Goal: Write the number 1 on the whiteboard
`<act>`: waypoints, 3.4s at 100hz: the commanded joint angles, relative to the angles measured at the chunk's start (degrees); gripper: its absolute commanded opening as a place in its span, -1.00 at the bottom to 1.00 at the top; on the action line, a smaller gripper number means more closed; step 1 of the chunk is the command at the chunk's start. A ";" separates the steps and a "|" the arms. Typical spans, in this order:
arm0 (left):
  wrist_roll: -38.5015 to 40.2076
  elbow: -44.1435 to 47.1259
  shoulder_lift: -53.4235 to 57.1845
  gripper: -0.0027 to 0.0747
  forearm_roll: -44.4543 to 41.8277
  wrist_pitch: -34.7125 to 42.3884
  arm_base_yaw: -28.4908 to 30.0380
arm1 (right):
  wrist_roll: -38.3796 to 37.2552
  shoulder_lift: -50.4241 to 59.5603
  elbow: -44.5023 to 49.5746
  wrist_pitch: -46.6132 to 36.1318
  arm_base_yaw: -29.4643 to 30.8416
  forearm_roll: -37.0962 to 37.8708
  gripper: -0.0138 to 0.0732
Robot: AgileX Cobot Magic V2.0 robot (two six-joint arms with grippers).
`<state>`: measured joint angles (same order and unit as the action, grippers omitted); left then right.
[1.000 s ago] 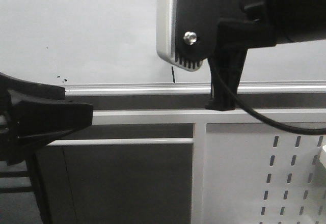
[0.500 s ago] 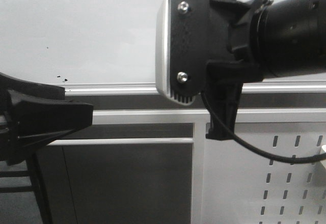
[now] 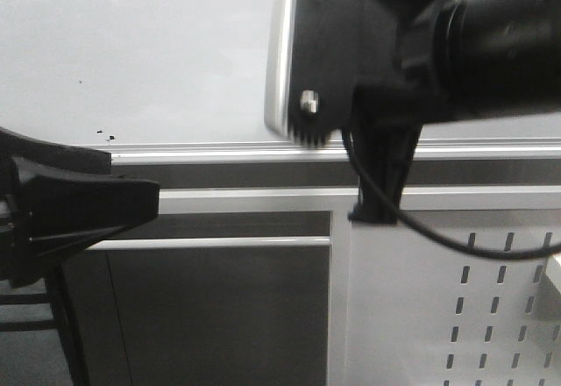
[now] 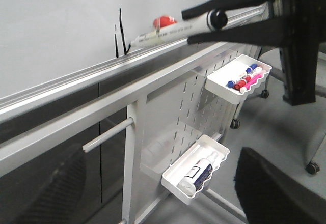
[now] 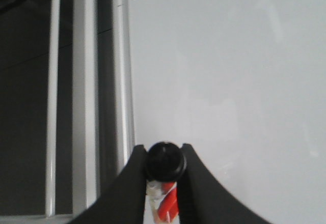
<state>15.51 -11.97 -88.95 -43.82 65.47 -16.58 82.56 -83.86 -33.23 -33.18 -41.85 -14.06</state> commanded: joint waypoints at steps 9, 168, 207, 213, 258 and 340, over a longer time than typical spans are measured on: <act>-0.03 -0.25 1.62 0.48 0.86 11.78 -0.06 | 0.41 7.44 1.04 -3.28 -4.58 -4.15 -0.82; -8.76 -0.47 1.62 0.48 -10.42 11.78 -0.06 | 0.33 17.99 -1.62 2.64 -26.62 -54.56 -0.82; -8.76 -0.57 1.62 0.48 -12.77 11.78 -2.25 | 0.43 22.96 -1.62 11.69 -26.49 -65.19 -0.82; -8.76 -0.57 1.62 0.48 -12.67 11.78 -3.00 | 0.54 22.84 -1.62 12.99 -25.82 -65.44 -0.82; -6.57 -4.61 1.62 0.42 -14.79 11.78 -3.40 | 3.59 22.70 -0.44 21.41 -19.60 -65.77 -0.82; 0.36 -11.25 1.62 -0.04 -24.37 11.78 -5.75 | 6.50 22.70 -0.44 24.95 -18.36 -63.95 -0.82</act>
<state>15.25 -22.04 -88.95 -69.59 65.87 -21.88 88.55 -62.13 -32.34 -8.63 -60.38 -79.46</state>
